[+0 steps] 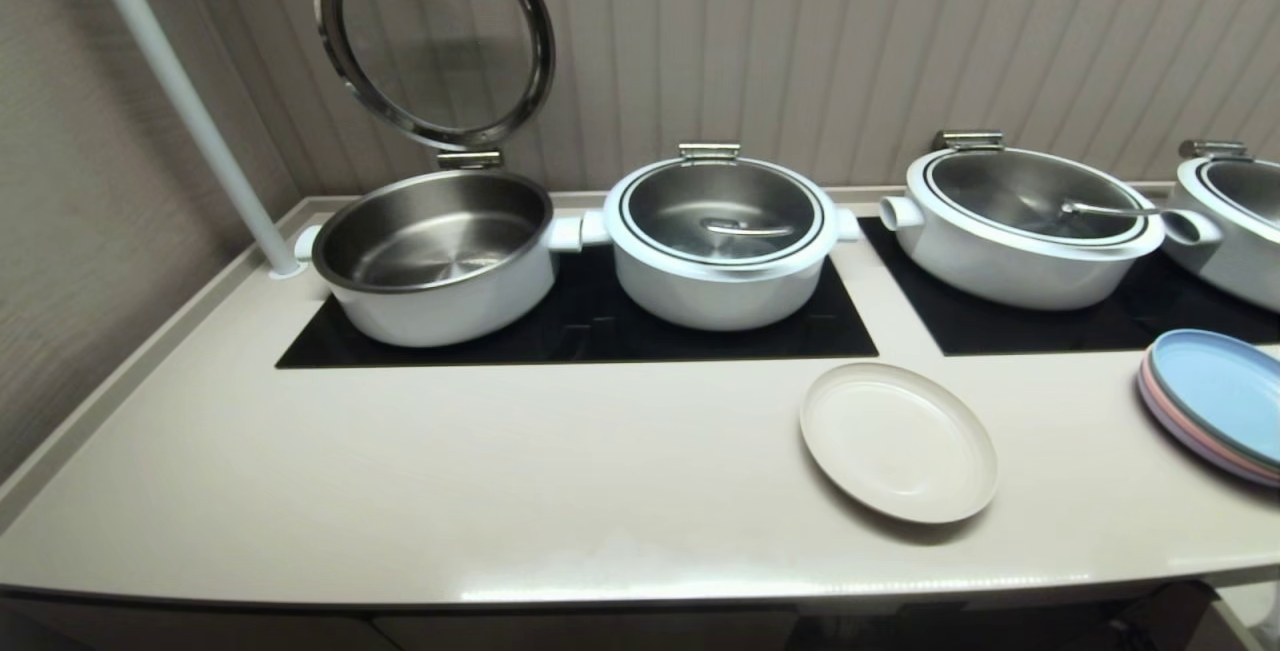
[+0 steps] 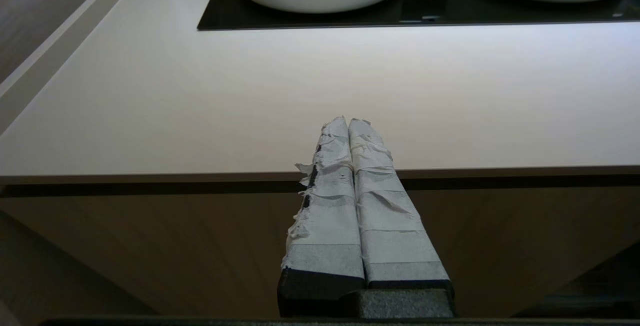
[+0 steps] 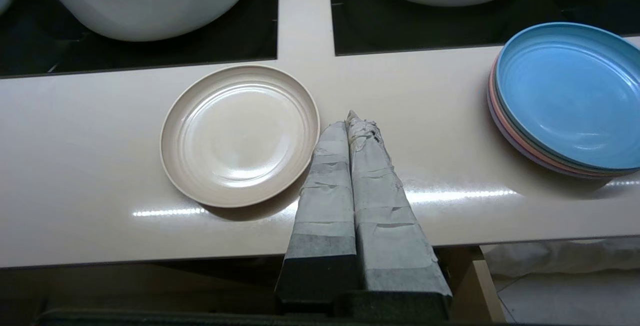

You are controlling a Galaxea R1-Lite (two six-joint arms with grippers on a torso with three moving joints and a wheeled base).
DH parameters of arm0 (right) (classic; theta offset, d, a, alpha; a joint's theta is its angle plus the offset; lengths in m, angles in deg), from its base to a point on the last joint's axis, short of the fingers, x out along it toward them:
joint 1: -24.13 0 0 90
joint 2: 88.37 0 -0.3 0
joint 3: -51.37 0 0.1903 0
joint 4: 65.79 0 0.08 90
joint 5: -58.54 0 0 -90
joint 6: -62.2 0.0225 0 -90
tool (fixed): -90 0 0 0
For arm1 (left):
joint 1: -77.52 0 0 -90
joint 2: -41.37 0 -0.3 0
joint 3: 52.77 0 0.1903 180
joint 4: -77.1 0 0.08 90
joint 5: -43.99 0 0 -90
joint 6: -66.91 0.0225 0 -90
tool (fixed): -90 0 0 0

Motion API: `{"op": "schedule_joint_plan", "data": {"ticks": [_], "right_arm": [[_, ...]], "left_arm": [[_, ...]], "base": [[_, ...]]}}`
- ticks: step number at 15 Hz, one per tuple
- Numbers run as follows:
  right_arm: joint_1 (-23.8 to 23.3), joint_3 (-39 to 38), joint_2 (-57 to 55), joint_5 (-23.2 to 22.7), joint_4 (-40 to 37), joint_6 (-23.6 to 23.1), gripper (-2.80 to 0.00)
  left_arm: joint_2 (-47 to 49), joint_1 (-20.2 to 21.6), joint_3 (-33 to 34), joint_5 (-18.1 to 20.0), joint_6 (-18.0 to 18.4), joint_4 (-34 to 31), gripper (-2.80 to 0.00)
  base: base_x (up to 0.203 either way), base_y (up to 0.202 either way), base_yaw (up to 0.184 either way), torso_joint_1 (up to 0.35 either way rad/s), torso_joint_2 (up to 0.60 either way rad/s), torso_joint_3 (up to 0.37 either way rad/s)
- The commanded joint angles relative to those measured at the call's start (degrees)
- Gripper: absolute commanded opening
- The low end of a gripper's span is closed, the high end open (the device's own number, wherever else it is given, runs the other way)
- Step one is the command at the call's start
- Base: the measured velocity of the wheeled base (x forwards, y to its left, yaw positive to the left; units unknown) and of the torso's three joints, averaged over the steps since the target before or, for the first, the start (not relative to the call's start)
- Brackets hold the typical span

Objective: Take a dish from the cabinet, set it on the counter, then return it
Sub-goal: Pick up the plate from the table

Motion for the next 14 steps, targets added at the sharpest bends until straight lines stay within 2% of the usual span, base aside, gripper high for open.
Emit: {"op": "schedule_joint_plan", "data": {"ticks": [1, 3, 6, 8, 12, 14], "right_arm": [[0.01, 3.02, -8.35, -0.06, -0.14, 0.45, -2.8], [0.08, 5.98, -12.99, -0.32, -1.31, 0.94, -2.8], [0.34, 10.1, -17.54, -1.17, -11.15, 1.83, -2.8], [0.45, 11.78, -19.89, -4.28, -16.51, 2.9, -2.8], [0.44, 16.93, -27.24, -4.67, -27.19, 2.93, -2.8], [0.28, 19.6, -31.03, -4.32, -28.43, 2.85, -2.8]], "left_arm": [[-0.02, 0.0, 0.0, 0.0, 0.01, 0.0, -2.8], [-0.02, 0.0, 0.0, 0.0, 0.01, 0.0, -2.8], [-0.02, 0.0, 0.0, 0.0, 0.01, 0.0, -2.8], [-0.02, 0.0, 0.0, 0.0, 0.01, 0.0, -2.8], [-0.02, 0.0, 0.0, 0.0, 0.01, 0.0, -2.8], [-0.02, 0.0, 0.0, 0.0, 0.01, 0.0, -2.8]], "base": [[0.0, 0.0, 0.0, 0.0, 0.0, 0.0], [0.0, 0.0, 0.0, 0.0, 0.0, 0.0], [0.0, 0.0, 0.0, 0.0, 0.0, 0.0], [0.0, 0.0, 0.0, 0.0, 0.0, 0.0], [0.0, 0.0, 0.0, 0.0, 0.0, 0.0], [0.0, 0.0, 0.0, 0.0, 0.0, 0.0]]}}
